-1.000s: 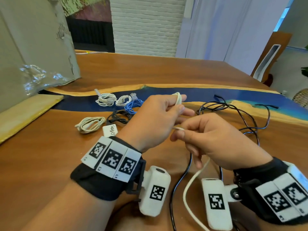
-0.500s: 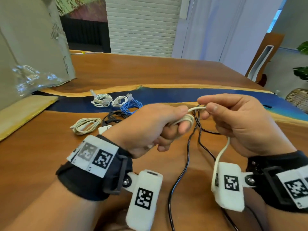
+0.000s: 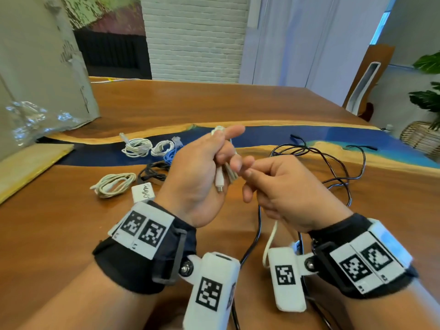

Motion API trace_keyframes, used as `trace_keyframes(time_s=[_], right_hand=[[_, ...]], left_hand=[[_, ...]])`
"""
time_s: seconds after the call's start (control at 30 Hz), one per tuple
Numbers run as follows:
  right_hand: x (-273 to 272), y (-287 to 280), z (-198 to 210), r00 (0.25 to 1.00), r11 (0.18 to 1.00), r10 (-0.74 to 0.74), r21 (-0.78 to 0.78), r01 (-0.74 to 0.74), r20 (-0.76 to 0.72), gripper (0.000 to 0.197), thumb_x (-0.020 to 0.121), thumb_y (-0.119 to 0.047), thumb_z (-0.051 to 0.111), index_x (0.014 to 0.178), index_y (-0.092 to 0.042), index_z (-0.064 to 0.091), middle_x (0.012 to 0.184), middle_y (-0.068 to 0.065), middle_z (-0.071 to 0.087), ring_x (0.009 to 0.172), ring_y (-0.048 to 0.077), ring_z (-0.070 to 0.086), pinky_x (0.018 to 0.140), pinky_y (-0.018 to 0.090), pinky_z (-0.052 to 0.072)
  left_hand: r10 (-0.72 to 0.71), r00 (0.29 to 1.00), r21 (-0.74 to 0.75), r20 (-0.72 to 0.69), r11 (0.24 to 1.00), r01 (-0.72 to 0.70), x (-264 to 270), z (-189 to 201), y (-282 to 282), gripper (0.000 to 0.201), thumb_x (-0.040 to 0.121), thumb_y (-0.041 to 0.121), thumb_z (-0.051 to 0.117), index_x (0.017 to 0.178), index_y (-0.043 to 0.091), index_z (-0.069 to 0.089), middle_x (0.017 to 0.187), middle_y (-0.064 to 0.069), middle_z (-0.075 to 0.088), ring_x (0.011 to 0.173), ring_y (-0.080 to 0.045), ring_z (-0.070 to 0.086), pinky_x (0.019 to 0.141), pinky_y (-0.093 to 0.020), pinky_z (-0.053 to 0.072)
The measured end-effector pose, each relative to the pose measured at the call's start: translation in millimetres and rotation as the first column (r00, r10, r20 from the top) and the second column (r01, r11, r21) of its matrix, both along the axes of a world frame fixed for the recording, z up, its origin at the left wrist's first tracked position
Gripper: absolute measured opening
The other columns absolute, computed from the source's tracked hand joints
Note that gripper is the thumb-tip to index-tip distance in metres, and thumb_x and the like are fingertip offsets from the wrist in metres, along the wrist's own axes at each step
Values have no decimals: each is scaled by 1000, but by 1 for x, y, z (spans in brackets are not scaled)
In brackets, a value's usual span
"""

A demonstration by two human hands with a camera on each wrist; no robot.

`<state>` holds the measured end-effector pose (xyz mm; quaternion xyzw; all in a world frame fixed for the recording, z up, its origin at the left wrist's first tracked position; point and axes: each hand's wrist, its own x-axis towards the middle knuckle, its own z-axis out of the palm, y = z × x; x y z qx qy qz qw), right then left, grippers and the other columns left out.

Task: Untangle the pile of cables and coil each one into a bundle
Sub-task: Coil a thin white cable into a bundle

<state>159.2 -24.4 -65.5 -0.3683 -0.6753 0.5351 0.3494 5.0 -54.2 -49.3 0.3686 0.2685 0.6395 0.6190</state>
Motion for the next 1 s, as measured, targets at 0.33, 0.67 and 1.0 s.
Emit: trace_keyframes(time_s=[0.33, 0.67, 1.0], right_hand=[[-5, -12, 1, 959, 970, 87, 196, -143, 269, 25, 104, -24, 58, 95, -19, 80, 55, -5, 52, 50, 11, 44, 52, 25, 38], [30, -11, 28, 996, 856, -80, 514, 53, 31, 16, 79, -34, 78, 81, -18, 79, 66, 33, 58, 58, 48, 47, 49, 45, 40], [26, -13, 28, 975, 909, 146, 366, -199, 167, 26, 101, -5, 49, 106, 5, 73, 46, -25, 55, 47, -12, 56, 50, 0, 39]], left_hand=[[170, 814, 127, -555, 985, -119, -19, 0, 5, 25, 108, 9, 44, 124, 6, 64, 103, -18, 75, 85, -15, 75, 82, -23, 59], [-281, 477, -134, -833, 938, 319, -12, -4, -8, 70, 108, 45, 31, 73, 2, 72, 43, -3, 34, 43, -20, 31, 52, -34, 40], [-341, 828, -100, -445, 938, 332, -15, 3, -10, 46, 101, 31, 43, 59, 12, 46, 52, -1, 12, 40, -17, 7, 43, -27, 24]])
